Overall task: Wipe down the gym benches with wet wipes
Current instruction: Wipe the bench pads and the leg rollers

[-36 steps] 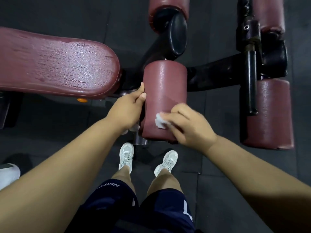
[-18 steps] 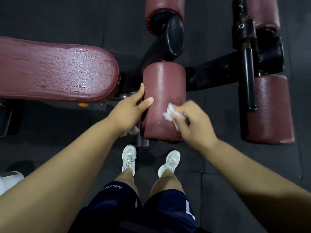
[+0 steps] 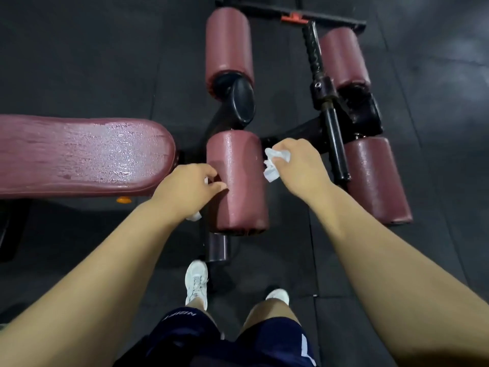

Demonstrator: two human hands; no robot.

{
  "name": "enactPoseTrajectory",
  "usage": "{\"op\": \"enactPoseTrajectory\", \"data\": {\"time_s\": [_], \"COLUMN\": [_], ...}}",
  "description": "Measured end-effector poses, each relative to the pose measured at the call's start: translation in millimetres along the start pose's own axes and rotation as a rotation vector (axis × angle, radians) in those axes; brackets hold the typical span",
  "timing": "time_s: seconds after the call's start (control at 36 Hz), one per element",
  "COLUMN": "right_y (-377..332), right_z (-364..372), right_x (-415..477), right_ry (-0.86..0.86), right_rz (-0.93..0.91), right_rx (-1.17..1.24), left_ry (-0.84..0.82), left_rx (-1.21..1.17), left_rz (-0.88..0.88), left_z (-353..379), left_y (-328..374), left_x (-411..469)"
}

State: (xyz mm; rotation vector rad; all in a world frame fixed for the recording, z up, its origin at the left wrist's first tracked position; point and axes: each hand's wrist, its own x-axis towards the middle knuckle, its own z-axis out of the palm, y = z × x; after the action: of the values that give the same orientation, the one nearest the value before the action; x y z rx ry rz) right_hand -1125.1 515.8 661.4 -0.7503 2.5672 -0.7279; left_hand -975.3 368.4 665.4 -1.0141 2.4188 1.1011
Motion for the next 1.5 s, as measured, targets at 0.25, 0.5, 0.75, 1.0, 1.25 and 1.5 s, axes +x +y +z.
{"op": "enactPoseTrajectory", "data": {"time_s": [0.25, 0.5, 0.75, 1.0, 1.25, 1.5], "right_y": [27, 109, 190, 262, 276, 277], "right_z": [-59, -128, -174, -183, -200, -190], "right_x": [-49, -105, -133, -104, -49, 23], "right_ry": [-0.185, -0.371, -0.264, -0.078, -0.048, 0.025], "right_rz": [-0.132, -0.145, -0.029, 0.101, 0.133, -0.046], "right_rx": [-0.018, -0.151, 0.039, 0.166, 0.162, 0.257], "left_ry": [0.149, 0.147, 0.051, 0.005, -0.024, -0.026], "left_rx": [-0.011, 0.024, 0.049, 0.023, 0.098, 0.312], "left_rz": [0.019, 0.051, 0.100, 0.139, 0.081, -0.040], "left_z": [28, 111, 181, 215, 224, 228], "left_y": [43, 105, 162, 217, 265, 296], "left_x": [-42, -78, -85, -44, 26, 51]}}
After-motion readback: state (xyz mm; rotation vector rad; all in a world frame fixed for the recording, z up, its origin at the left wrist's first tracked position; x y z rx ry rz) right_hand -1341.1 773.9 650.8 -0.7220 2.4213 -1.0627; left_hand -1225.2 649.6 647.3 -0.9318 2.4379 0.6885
